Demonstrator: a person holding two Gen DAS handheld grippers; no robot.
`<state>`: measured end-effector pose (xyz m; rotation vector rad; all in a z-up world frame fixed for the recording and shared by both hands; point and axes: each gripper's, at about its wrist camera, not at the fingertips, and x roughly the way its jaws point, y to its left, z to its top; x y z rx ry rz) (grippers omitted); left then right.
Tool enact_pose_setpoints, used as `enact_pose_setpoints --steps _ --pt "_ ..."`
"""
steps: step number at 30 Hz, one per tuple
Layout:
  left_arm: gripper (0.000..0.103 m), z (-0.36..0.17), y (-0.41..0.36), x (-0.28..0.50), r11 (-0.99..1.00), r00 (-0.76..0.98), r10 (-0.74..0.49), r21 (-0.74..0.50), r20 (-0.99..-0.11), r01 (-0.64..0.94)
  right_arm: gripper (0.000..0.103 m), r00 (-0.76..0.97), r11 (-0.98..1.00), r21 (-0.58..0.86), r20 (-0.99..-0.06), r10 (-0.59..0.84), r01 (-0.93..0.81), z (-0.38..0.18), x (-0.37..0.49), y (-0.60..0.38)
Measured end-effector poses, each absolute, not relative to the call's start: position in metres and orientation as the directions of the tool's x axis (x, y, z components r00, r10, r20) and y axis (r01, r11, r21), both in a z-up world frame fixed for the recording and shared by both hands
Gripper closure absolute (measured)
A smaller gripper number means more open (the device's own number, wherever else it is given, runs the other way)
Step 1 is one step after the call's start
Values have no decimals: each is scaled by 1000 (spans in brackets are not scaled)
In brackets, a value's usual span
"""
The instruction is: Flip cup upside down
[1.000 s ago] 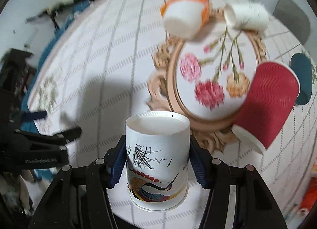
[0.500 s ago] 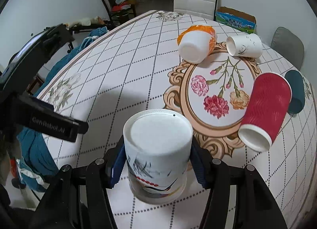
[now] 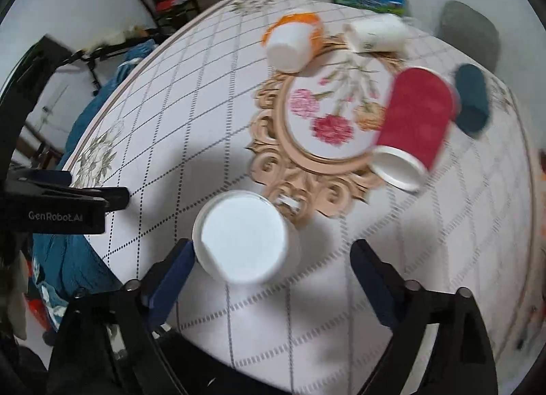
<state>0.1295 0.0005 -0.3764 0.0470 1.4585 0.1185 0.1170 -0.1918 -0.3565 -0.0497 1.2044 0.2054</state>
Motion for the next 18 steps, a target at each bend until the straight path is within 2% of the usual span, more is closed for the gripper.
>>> enact_pose_setpoints --steps 7,18 --pt "0 -328 -15 103 996 200 92 92 -975 -10 7 319 1000 -25 -947 -27 10 -313 84 -229" --pt "0 -273 -22 72 997 301 23 43 -953 62 7 416 993 -39 -906 -83 113 -239 34 -225"
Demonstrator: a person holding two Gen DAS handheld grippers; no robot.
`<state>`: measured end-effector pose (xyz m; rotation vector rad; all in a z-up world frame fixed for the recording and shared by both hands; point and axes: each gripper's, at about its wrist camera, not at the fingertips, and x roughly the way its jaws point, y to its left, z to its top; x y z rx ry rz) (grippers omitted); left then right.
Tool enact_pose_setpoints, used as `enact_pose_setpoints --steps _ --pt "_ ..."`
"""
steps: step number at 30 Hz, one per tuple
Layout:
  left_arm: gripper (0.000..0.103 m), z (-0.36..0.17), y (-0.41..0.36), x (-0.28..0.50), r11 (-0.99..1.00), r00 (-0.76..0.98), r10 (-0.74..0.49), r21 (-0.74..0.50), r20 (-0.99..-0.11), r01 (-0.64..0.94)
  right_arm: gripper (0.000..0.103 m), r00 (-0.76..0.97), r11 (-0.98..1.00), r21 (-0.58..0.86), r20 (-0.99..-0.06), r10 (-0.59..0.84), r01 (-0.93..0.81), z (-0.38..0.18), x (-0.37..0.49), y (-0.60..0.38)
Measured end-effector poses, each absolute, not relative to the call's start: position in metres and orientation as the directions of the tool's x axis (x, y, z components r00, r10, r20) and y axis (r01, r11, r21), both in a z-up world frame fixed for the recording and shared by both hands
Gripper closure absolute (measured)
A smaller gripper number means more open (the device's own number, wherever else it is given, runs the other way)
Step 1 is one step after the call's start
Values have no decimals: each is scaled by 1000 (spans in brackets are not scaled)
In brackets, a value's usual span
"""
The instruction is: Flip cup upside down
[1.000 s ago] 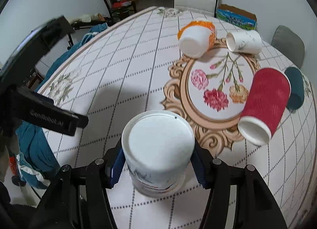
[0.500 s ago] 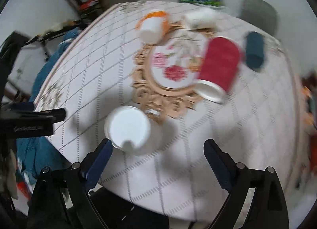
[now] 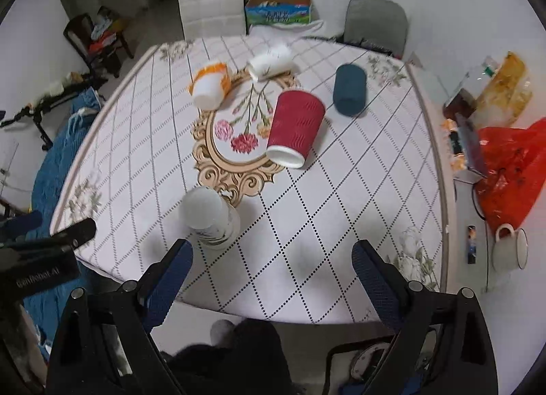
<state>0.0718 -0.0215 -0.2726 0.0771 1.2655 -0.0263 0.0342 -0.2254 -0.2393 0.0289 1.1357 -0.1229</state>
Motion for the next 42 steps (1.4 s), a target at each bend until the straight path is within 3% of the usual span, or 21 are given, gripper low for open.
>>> enact_pose_setpoints --steps 21,42 --pt "0 -117 18 -60 985 532 -110 -20 -840 173 2 620 972 -60 -761 -190 225 -65 -141 -163" --pt "0 -67 22 -120 992 566 -97 -30 -819 126 2 652 983 -43 -743 -150 178 -6 -201 -166"
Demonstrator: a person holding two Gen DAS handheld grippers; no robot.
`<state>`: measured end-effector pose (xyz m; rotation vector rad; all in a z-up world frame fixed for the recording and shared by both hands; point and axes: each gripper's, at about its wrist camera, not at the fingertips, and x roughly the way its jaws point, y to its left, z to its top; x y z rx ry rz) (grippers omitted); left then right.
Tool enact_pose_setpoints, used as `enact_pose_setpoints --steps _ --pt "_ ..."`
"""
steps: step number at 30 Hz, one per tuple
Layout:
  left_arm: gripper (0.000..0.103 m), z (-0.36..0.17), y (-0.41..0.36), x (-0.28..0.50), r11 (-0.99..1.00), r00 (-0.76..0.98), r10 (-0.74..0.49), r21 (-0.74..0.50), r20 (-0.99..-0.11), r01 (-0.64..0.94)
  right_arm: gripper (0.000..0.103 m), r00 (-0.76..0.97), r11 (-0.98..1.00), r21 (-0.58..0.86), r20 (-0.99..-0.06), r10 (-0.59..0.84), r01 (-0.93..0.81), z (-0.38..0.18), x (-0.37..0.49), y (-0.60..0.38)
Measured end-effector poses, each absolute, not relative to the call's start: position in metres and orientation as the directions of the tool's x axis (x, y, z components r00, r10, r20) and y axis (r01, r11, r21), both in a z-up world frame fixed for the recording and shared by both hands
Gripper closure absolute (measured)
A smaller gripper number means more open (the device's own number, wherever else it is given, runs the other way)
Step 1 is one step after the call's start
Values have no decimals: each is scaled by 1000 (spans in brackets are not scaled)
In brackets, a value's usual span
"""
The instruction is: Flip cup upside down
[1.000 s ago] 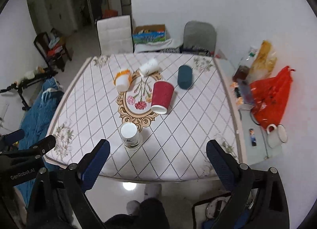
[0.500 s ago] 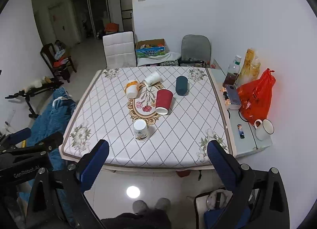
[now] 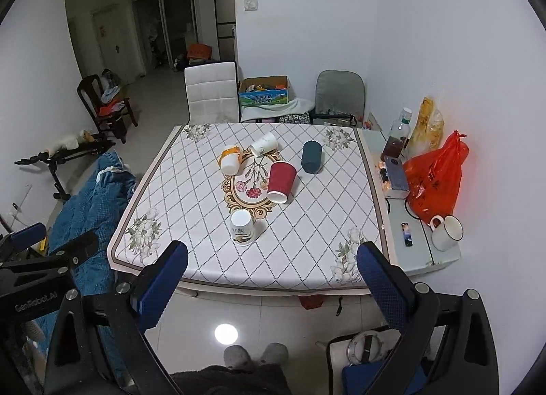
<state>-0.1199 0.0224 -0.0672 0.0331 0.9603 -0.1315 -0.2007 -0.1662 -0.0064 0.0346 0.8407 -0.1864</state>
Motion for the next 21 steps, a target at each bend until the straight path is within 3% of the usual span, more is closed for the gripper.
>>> enact_pose_setpoints --steps 21 --pt "0 -61 21 -131 992 570 -86 -21 -817 121 2 643 988 -26 -756 -118 151 -10 -189 -173"
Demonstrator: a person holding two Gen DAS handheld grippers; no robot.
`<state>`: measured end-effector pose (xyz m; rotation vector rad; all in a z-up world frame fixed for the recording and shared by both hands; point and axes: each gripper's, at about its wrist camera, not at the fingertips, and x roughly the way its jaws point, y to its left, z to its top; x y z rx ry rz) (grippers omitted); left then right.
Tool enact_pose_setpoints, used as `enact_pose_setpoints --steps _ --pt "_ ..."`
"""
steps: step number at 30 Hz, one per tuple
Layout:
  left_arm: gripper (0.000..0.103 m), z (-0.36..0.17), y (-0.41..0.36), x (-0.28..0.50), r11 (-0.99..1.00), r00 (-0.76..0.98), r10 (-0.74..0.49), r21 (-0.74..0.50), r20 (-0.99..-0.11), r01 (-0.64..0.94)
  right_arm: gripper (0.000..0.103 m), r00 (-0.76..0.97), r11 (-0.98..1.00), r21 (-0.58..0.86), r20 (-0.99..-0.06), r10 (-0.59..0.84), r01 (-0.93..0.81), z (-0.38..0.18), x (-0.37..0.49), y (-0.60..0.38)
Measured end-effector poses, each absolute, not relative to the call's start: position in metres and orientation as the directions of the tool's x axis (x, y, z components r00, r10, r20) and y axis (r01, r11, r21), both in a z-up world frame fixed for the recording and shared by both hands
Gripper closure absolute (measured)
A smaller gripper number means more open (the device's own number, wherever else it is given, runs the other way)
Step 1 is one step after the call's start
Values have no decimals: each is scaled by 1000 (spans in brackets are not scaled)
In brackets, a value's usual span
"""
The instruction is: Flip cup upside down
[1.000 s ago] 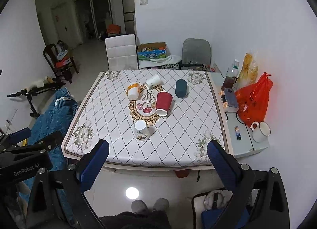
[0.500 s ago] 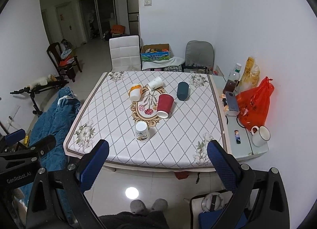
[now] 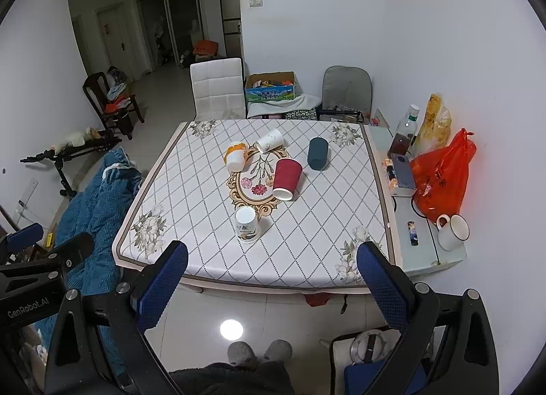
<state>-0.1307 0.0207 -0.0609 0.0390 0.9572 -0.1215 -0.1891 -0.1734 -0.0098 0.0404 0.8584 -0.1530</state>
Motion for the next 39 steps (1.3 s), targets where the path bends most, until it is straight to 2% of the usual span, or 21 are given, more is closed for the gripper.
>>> enact_pose_setpoints --steps 39 --pt "0 -60 21 -130 993 571 -83 -21 -817 114 2 631 987 -24 -767 -122 161 -17 -195 -176"
